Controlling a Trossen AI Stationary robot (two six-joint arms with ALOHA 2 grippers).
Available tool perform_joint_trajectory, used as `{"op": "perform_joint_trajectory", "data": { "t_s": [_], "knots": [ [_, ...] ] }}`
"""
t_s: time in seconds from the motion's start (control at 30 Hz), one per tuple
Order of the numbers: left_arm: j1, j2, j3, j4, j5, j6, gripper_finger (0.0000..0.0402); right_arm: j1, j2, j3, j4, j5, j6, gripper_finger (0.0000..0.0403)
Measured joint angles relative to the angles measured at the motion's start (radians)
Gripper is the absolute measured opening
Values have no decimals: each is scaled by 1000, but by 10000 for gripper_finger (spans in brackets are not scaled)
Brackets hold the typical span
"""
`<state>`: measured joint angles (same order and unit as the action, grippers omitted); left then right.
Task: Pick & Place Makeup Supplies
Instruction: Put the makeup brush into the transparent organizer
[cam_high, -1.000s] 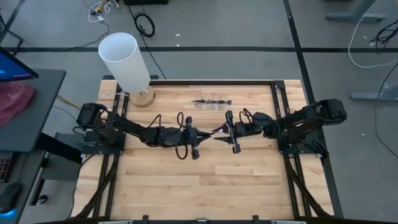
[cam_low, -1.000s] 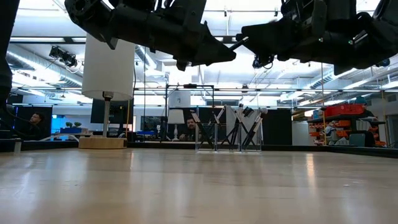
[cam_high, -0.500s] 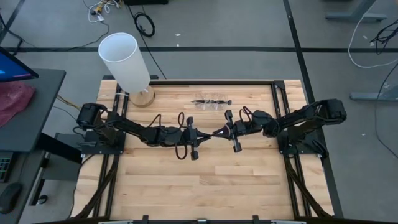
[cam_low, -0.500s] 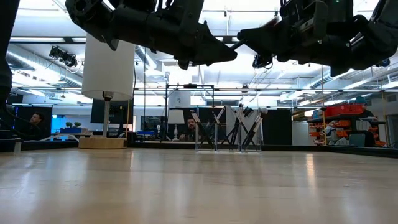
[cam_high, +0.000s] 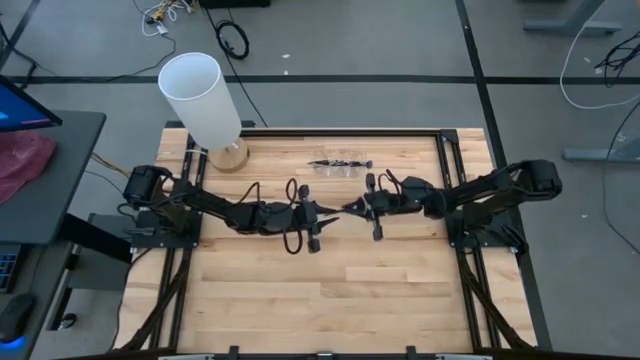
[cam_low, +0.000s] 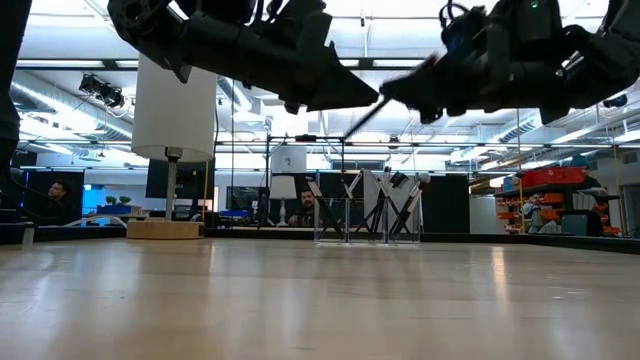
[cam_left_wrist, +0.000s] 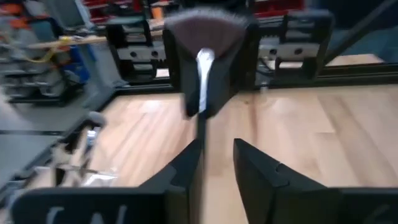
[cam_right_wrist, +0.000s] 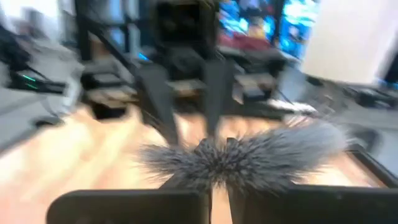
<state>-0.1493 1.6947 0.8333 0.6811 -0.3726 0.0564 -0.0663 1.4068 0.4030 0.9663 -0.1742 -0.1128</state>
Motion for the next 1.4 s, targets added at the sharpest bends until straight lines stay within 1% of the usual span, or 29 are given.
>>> {"op": "perform_joint_trajectory", "data": {
  "t_s": [0.13,0.2,0.27,0.37,0.43,0.47,0.57,0.7,0.83,0.97,1.1,1.23,1.4],
  "knots": [
    [-2,0,0,-33,-111,58,126,-11,-69,0,-120,95,-27,15],
    [-2,0,0,-64,-196,68,144,-11,-119,3,-203,171,-30,15],
    [2,0,0,-87,-254,62,159,-11,-173,18,-326,268,-29,15],
    [10,0,0,-81,-262,60,173,-12,-251,63,-531,420,10,15],
    [13,0,0,-81,-260,60,178,-12,-292,97,-654,482,26,15],
    [13,0,0,-80,-260,60,178,-12,-307,112,-692,494,26,15],
    [13,0,0,-80,-259,60,177,-12,-331,146,-704,505,24,15],
    [13,0,0,-74,-259,59,178,-13,-329,186,-705,507,-2,15],
    [13,0,0,-72,-259,59,177,-42,-326,205,-708,506,-27,15],
    [13,0,0,-72,-259,59,177,-91,-326,208,-715,507,-30,15],
    [13,0,0,-72,-259,58,177,-129,-326,208,-766,507,-27,15],
    [13,0,0,-72,-259,58,177,-144,-326,208,-799,504,-27,15],
    [13,0,0,-72,-259,58,177,-147,-325,208,-797,497,-27,15]
  ]
}}
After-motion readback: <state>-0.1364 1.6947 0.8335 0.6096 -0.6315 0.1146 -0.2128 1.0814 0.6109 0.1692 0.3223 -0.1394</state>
